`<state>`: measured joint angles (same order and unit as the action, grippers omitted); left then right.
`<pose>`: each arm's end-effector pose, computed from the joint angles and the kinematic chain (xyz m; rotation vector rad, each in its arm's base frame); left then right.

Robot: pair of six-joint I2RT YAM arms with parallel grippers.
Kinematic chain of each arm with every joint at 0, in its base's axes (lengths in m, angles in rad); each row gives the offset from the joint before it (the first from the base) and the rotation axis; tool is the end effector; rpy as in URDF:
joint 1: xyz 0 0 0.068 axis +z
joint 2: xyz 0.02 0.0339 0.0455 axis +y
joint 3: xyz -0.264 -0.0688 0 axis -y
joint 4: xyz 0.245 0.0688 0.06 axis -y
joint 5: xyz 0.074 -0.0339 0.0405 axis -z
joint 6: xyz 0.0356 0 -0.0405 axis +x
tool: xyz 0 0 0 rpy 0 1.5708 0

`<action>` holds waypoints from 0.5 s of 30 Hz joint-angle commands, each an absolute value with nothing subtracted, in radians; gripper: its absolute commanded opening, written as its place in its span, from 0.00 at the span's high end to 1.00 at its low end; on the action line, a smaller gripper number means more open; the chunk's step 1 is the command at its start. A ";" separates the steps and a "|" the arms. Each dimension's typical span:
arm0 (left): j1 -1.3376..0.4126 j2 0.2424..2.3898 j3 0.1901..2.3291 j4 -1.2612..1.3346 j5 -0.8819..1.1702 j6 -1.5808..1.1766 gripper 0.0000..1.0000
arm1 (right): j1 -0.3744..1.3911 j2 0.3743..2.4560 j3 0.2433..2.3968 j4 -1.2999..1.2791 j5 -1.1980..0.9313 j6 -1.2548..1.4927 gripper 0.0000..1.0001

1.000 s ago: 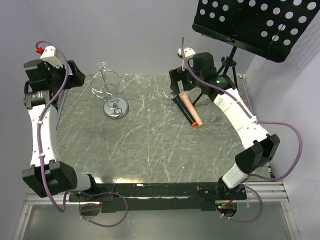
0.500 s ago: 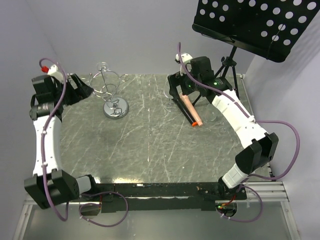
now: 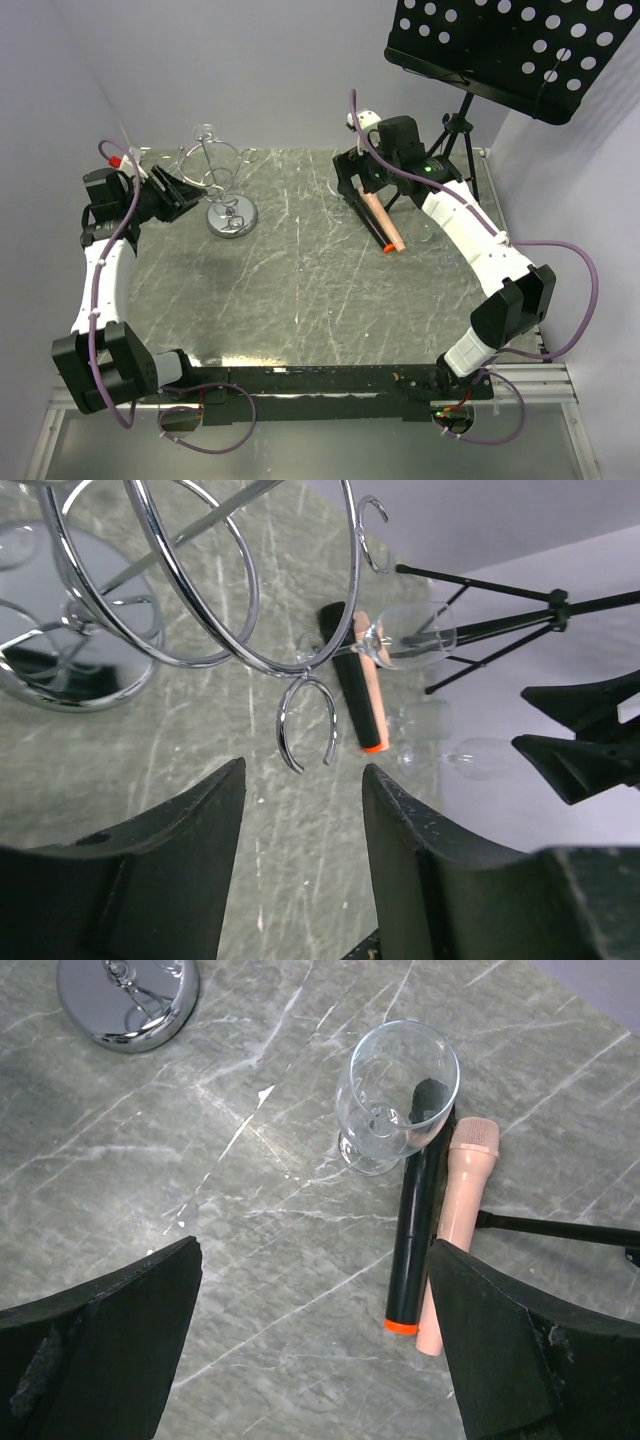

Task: Take the wine glass off the wine glass rack

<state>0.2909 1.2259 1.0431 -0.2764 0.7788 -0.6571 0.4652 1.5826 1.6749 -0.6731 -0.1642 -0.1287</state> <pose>0.2674 0.0539 0.3324 -0.4522 1.9807 -1.0170 0.3127 0.1635 0.3999 -0.7251 2.0411 0.3712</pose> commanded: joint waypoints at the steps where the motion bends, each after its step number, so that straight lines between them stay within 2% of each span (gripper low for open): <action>1: 0.296 1.253 1.008 -0.117 0.868 -0.755 0.46 | 0.476 1.528 1.669 -0.649 -0.143 -0.152 0.00; 7: 0.293 1.289 0.966 -0.020 0.903 -0.808 0.45 | 0.476 1.526 1.648 -0.644 -0.126 -0.161 0.00; 15: 0.278 1.333 0.965 0.069 0.916 -0.825 0.55 | 0.480 1.542 1.651 -0.644 -0.124 -0.172 0.00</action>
<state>0.2855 1.3163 0.9577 -0.0269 0.8806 -0.8028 0.4679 1.5791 1.6478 -0.6724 -0.1387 -0.1551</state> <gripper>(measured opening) 0.476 0.997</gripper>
